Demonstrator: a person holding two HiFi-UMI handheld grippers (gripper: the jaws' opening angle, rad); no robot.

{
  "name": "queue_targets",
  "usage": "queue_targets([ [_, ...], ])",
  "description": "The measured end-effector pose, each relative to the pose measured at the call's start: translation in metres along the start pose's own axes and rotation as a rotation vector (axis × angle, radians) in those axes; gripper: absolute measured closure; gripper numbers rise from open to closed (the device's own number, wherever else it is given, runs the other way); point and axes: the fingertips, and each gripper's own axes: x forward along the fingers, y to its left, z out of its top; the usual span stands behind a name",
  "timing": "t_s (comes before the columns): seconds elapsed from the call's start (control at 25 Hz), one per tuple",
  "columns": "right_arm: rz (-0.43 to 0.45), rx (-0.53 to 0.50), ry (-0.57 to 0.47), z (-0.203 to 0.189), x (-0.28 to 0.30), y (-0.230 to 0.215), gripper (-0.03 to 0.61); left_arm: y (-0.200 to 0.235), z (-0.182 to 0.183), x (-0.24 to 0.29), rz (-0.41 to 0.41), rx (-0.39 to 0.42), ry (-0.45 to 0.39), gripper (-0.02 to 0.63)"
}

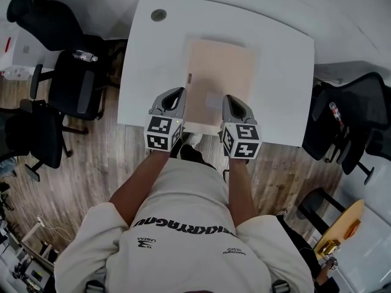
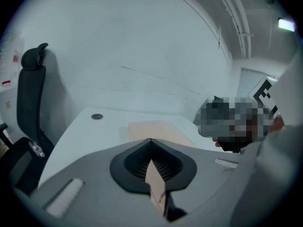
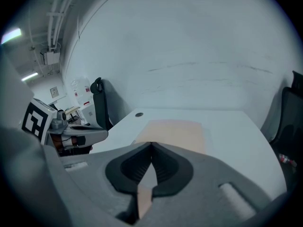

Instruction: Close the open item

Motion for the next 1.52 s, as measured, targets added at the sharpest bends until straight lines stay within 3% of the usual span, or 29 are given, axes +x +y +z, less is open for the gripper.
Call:
queue_targets([
  [1.52,0.016,-0.029,-0.329,0.073,-0.06,0.02,0.58,-0.047,0.081,-0.049,-0.041,0.141,-0.215,0.61],
])
